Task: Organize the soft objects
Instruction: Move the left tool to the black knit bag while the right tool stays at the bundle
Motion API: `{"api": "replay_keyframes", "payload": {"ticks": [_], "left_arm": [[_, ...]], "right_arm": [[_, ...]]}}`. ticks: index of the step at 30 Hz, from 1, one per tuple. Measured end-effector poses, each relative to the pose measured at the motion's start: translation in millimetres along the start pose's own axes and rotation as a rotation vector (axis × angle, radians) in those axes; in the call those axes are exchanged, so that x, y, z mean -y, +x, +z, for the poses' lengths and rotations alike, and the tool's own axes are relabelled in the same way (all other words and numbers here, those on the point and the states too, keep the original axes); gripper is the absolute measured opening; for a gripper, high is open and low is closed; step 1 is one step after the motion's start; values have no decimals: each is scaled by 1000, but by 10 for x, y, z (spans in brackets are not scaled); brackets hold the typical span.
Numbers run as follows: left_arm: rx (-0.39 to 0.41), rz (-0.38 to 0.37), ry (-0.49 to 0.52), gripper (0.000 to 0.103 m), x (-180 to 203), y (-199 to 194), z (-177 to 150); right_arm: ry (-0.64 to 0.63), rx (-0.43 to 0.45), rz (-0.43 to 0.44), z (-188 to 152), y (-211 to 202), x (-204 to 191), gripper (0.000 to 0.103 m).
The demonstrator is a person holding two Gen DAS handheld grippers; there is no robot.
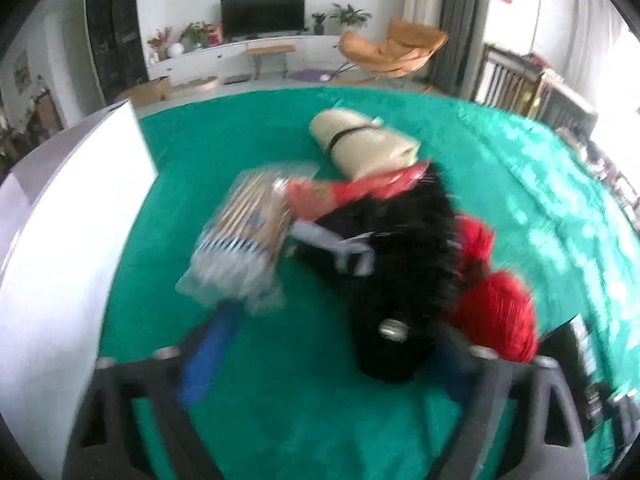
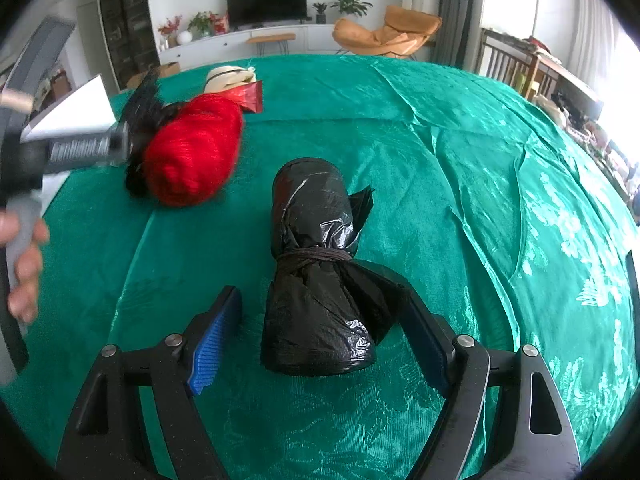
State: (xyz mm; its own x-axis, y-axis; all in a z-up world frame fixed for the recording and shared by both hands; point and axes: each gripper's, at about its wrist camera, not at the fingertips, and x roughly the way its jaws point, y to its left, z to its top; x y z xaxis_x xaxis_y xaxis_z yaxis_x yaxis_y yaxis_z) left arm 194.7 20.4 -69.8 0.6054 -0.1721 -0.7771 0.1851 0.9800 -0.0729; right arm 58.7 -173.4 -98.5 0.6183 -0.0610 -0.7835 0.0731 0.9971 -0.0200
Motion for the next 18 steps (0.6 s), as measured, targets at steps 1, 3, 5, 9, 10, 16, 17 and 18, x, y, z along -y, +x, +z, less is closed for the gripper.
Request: {"api": "replay_keyframes", "payload": {"ticks": [1, 3, 5, 9, 10, 16, 17, 18], "left_arm": [[-9, -33, -6, 31, -1, 2, 33], [-28, -40, -19, 13, -16, -10, 13], [-22, -39, -26, 13, -51, -124, -114], [-43, -101, -20, 13, -190, -477, -533], [-51, -116, 4, 13, -202, -605, -693], [-48, -103, 167, 96, -151, -1051, -1256], [-27, -113, 162, 96, -173, -1110, -1269], [-17, -131, 150, 96, -204, -1150, -1260]], "right_arm": [[0, 0, 0, 0, 0, 0, 82], [0, 0, 0, 0, 0, 0, 82], [0, 0, 0, 0, 1, -1, 82], [0, 0, 0, 0, 1, -1, 82], [0, 0, 0, 0, 2, -2, 82], [0, 0, 1, 0, 2, -2, 82], [0, 0, 1, -1, 2, -6, 82], [0, 0, 1, 0, 2, -2, 82]]}}
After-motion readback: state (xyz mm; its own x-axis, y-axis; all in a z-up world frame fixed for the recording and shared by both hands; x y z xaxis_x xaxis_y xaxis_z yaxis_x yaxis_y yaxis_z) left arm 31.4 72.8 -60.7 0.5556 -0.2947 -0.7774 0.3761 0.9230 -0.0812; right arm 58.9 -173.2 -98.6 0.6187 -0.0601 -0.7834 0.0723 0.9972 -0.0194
